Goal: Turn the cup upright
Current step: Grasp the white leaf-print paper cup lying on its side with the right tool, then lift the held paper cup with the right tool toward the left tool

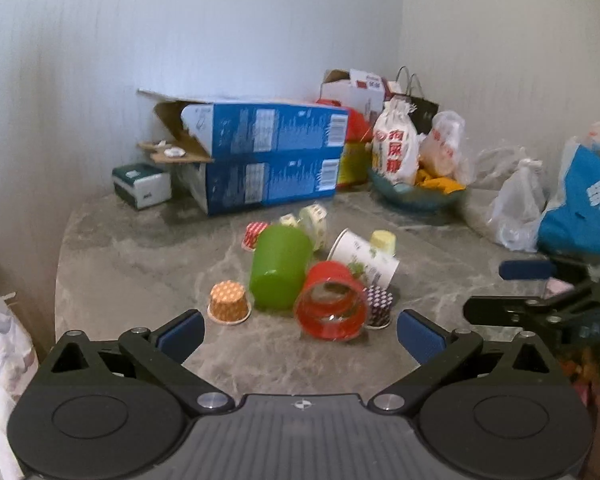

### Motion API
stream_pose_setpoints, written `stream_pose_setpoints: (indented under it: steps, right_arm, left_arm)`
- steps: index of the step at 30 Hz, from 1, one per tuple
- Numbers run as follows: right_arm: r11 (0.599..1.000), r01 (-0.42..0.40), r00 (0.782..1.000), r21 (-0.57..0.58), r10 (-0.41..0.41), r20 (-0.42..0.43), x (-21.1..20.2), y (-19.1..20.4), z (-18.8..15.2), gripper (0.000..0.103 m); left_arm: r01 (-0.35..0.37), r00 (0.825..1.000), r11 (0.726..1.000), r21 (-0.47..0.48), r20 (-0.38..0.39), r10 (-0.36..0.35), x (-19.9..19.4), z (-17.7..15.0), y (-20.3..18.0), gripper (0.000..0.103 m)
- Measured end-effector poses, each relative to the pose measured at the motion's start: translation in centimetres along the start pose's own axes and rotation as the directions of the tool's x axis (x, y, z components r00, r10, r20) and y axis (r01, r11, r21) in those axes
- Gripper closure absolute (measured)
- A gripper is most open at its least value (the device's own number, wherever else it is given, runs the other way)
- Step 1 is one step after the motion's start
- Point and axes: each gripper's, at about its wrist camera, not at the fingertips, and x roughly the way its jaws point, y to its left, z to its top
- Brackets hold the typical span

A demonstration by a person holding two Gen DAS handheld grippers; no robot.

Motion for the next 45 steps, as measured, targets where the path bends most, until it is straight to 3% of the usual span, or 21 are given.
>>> stream_pose_setpoints:
  steps: [5, 11, 26, 29, 32, 38, 45]
  right_arm:
    - [0.997, -0.004, 0.997, -0.079, -0.003, -0.082, 4.8, -1.9, 2.6, 0.001]
    - [0.994, -0.022, 0.975, -0.103, -0.002, -0.222, 12.9, -5.7, 4.1, 0.021]
    - [0.976, -0.129, 0.906, -0.174, 0.044, -0.421, 19.5, -7.2, 3.9, 0.04]
    - [0.982, -0.125, 0.909, -0.143, 0.056, -0.413, 19.2, -7.6, 4.0, 0.041]
    - [0.987, -0.101, 0.929, -0.128, 0.048, -0.367, 17.5, -7.7, 4.6, 0.041]
    - [0.996, -0.06, 0.968, -0.07, 0.041, -0.248, 9.3, -5.5, 5.2, 0.041]
    - [0.991, -0.1, 0.959, 0.085, 0.119, -0.257, 2.5, -0.2, 1.2, 0.041]
  left_arm:
    - [0.039, 0.999, 0.997, -0.065, 0.02, -0.038, 0.2, -0.8, 2.0, 0.0]
    - [0.013, 1.0, 0.996, -0.083, -0.018, -0.015, 1.8, -1.4, 3.5, 0.0]
    - [-0.042, 0.999, 0.99, -0.131, -0.025, 0.039, 2.0, -2.1, 5.7, 0.0]
    - [-0.039, 0.999, 0.99, -0.139, -0.021, 0.036, 1.7, -2.1, 5.8, 0.0]
    - [-0.038, 0.999, 0.99, -0.134, -0.014, 0.036, 1.3, -2.3, 5.7, 0.0]
    - [-0.006, 1.0, 0.984, -0.177, 0.008, 0.008, -0.3, -2.5, 6.1, 0.0]
    - [0.009, 1.0, 0.969, -0.246, 0.031, -0.002, -3.1, -4.4, 7.5, 0.0]
